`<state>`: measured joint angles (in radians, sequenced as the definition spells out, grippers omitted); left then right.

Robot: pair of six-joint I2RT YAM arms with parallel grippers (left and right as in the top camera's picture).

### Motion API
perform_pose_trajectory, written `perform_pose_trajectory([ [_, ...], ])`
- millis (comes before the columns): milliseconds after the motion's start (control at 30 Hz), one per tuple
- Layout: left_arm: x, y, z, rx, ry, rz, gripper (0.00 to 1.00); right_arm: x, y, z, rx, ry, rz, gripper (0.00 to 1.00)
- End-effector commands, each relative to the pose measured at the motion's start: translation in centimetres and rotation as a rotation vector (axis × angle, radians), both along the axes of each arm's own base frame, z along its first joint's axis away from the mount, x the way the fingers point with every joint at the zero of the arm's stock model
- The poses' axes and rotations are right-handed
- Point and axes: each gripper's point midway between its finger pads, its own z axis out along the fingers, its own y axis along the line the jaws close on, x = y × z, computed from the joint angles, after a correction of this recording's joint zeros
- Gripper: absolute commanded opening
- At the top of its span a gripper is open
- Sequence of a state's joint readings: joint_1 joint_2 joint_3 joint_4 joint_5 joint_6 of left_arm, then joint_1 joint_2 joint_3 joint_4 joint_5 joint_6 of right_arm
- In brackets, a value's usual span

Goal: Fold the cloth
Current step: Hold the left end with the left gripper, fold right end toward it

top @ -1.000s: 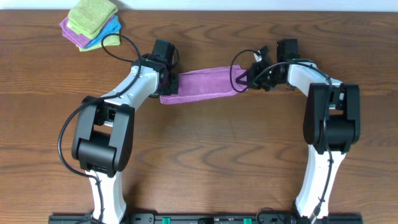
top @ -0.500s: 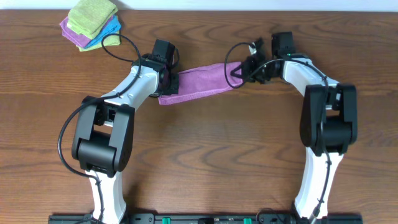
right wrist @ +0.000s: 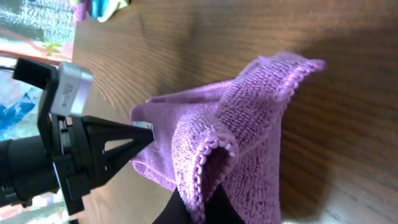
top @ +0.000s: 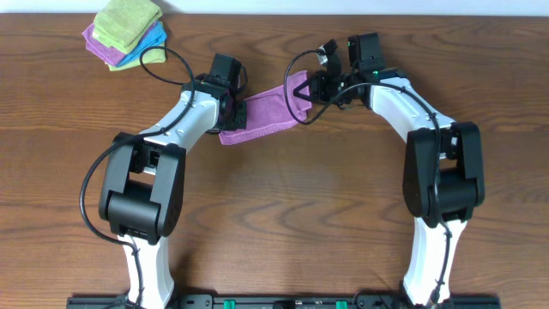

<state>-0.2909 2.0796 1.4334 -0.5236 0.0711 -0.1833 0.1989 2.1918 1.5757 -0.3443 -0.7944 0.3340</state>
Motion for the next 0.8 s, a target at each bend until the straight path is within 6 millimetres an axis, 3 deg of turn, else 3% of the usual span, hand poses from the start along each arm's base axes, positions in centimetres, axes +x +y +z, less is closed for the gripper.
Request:
perform_pose_trajectory([
  [0, -0.3, 0.2, -1.1, 0.004, 0.026, 0.014, 0.06, 0.1, 1.3, 4.1, 0.046, -0.073, 0.020, 0.02],
  [267, -0.2, 0.2, -1.0, 0.001, 0.022, 0.018, 0.06, 0.1, 3.2, 6.2, 0.114, -0.101, 0.039, 0.01],
  [767, 0.4, 0.7, -0.9, -0.013, 0.006, 0.051, 0.06, -1.7, 6.1, 6.1, 0.115, -0.090, 0.103, 0.02],
])
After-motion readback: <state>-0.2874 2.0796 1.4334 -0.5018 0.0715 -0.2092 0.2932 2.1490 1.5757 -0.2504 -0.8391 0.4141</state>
